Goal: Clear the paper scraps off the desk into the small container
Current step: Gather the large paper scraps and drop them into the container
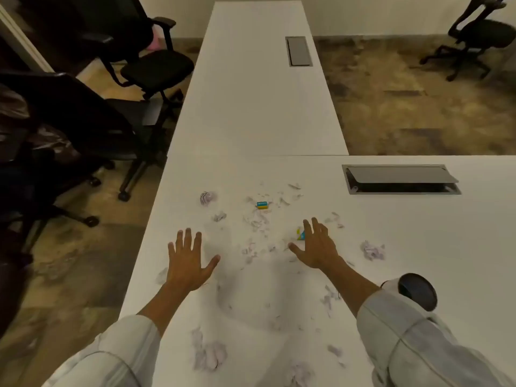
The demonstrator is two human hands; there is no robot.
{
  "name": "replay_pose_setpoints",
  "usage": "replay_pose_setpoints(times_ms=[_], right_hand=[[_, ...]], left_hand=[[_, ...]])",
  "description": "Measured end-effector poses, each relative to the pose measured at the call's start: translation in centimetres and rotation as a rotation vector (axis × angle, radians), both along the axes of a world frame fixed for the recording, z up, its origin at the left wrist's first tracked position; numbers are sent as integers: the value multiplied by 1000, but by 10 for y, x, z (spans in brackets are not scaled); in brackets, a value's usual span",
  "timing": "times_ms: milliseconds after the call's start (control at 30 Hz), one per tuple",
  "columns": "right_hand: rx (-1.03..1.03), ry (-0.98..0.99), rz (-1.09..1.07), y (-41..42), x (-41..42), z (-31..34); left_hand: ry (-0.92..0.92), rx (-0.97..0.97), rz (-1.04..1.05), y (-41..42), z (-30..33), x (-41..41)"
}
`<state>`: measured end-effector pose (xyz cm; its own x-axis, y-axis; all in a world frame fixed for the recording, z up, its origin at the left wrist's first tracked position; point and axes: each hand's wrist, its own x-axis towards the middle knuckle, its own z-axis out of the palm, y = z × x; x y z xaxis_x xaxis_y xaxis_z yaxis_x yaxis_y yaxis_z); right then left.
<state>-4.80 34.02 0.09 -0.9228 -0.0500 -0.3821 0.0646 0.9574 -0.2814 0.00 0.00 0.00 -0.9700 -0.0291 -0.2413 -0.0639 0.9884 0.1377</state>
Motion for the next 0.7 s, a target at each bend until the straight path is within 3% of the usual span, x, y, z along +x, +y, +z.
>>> replay_pose_setpoints(times_ms=[233, 400, 700], right_hand=[[-57, -133, -52, -29, -7, -23], [-76, -123, 31, -72, 0, -42], [30, -12, 342, -152, 17, -56]], left_hand=[[-167, -48, 201, -40, -22, 31], [-278, 47, 368, -50, -40, 46], [-265, 110, 249, -29, -57, 54]])
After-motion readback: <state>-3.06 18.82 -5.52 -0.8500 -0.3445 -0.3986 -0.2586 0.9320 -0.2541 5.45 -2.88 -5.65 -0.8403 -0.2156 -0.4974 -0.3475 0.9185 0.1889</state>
